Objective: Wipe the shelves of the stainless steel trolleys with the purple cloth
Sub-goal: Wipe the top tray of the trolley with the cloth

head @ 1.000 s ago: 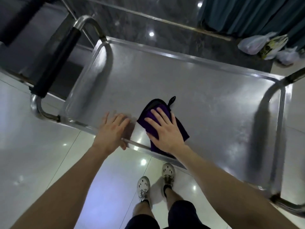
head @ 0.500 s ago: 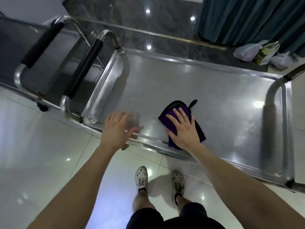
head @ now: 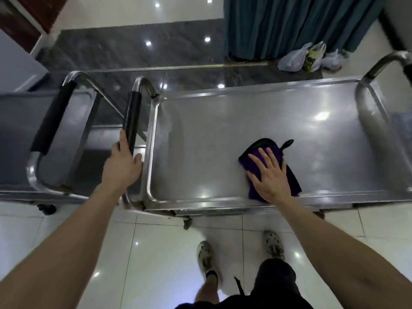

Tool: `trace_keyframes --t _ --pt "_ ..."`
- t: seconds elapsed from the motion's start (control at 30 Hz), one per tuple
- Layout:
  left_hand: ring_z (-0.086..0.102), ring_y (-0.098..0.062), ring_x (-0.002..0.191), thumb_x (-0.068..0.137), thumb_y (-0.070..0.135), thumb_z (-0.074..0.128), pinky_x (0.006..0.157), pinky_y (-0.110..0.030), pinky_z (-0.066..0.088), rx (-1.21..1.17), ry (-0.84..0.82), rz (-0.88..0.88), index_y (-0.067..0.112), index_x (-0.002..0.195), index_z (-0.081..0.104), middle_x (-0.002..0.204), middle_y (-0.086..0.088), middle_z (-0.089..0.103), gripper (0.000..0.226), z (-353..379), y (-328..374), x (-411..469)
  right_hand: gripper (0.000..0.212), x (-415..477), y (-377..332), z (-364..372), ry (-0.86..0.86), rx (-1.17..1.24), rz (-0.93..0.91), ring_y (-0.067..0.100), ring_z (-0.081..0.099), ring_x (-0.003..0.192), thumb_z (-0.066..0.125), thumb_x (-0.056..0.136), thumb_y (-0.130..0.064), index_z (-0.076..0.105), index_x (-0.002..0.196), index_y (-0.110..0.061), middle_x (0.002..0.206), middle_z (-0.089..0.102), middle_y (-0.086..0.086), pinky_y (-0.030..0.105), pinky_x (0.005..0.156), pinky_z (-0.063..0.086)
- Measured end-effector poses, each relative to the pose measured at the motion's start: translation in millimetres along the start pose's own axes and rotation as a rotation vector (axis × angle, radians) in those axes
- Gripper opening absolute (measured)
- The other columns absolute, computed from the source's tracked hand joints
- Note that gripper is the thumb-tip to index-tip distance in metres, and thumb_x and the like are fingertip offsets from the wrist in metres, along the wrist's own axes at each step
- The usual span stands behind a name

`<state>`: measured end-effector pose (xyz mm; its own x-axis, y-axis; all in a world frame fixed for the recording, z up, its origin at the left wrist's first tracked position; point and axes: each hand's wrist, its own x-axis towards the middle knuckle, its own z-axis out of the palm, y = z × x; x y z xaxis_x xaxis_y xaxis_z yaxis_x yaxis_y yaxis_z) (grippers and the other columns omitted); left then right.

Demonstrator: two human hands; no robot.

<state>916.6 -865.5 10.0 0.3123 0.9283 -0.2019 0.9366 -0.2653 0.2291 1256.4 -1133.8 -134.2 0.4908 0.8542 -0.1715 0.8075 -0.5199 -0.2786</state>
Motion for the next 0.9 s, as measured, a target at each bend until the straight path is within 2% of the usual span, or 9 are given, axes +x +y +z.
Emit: trace_keyframes --t 0.07,0.13,0.23,0.33,0.43,0.57,0.67,0.8,0.9 --pt "0.064 -0.058 0.106 0.110 0.027 0.056 0.092 -0.065 0.057 0.002 0.030 0.051 0.018 0.173 -0.003 0.155 -0.030 0.038 0.086 5 -6 3 0.066 -3 -26 10 0.025 0.047 0.070 0.017 -0.010 0.166 0.040 0.109 -0.062 0.022 0.170 -0.041 0.182 0.004 -0.005 0.061 0.132 -0.003" --pt "0.064 -0.058 0.103 0.109 0.025 0.055 0.089 -0.064 0.057 0.015 0.058 0.079 0.016 0.172 -0.003 0.154 -0.030 0.039 0.086 10 -10 7 0.067 -3 -61 21 0.031 0.059 0.065 0.019 -0.010 0.167 0.041 0.109 -0.061 0.022 0.170 -0.041 0.182 0.003 -0.003 0.062 0.132 -0.003" --pt "0.064 -0.058 0.104 0.108 0.025 0.056 0.090 -0.063 0.057 0.028 0.074 0.104 0.015 0.172 -0.002 0.157 -0.029 0.037 0.088 14 -13 16 0.068 2 -131 41 -0.010 0.062 -0.072 0.018 -0.013 0.166 0.041 0.108 -0.061 0.021 0.170 -0.042 0.182 0.001 -0.004 0.063 0.131 -0.001" --pt "0.065 -0.057 0.107 0.106 0.026 0.060 0.092 -0.062 0.056 0.008 0.074 0.124 0.017 0.173 0.000 0.159 -0.027 0.037 0.090 16 -18 30 0.066 11 -193 63 -0.018 0.017 -0.300 0.023 -0.005 0.167 0.042 0.107 -0.061 0.029 0.168 -0.041 0.181 0.011 0.000 0.066 0.129 0.004" --pt "0.066 -0.054 0.110 0.105 0.026 0.063 0.093 -0.063 0.057 -0.022 0.085 0.150 0.019 0.173 0.002 0.158 -0.026 0.040 0.092 14 -24 49 0.064 30 -219 72 0.004 -0.009 -0.400 0.026 0.000 0.167 0.039 0.107 -0.062 0.032 0.167 -0.040 0.180 0.017 0.002 0.066 0.129 0.002" --pt "0.066 -0.048 0.114 0.101 0.020 0.069 0.098 -0.062 0.057 -0.061 0.081 0.182 0.023 0.173 0.004 0.156 -0.021 0.043 0.096 8 -28 74 0.063 73 -221 70 0.034 0.000 -0.407 0.025 0.002 0.168 0.036 0.108 -0.065 0.034 0.166 -0.040 0.179 0.021 0.001 0.066 0.129 0.004" --pt "0.066 -0.042 0.117 0.099 0.012 0.070 0.103 -0.058 0.057 -0.093 0.072 0.194 0.026 0.173 0.004 0.157 -0.016 0.043 0.100 3 -26 94 0.066 141 -226 59 0.031 -0.006 -0.347 0.026 0.001 0.167 0.038 0.106 -0.065 0.032 0.166 -0.039 0.179 0.019 0.002 0.068 0.129 0.003" --pt "0.068 -0.041 0.110 0.098 0.008 0.069 0.098 -0.058 0.059 -0.128 0.072 0.209 0.023 0.173 0.008 0.156 -0.015 0.044 0.098 -3 -25 118 0.067 257 -236 37 0.026 0.027 -0.189 0.026 -0.001 0.167 0.042 0.106 -0.062 0.030 0.168 -0.038 0.180 0.015 0.004 0.069 0.128 -0.004" --pt "0.071 -0.041 0.102 0.099 0.008 0.069 0.089 -0.060 0.062 -0.164 0.077 0.206 0.025 0.173 0.010 0.157 -0.012 0.045 0.096 -2 -29 125 0.068 334 -252 25 0.009 0.040 -0.109 0.028 -0.003 0.167 0.040 0.106 -0.061 0.025 0.169 -0.038 0.181 0.011 0.006 0.072 0.127 -0.004"
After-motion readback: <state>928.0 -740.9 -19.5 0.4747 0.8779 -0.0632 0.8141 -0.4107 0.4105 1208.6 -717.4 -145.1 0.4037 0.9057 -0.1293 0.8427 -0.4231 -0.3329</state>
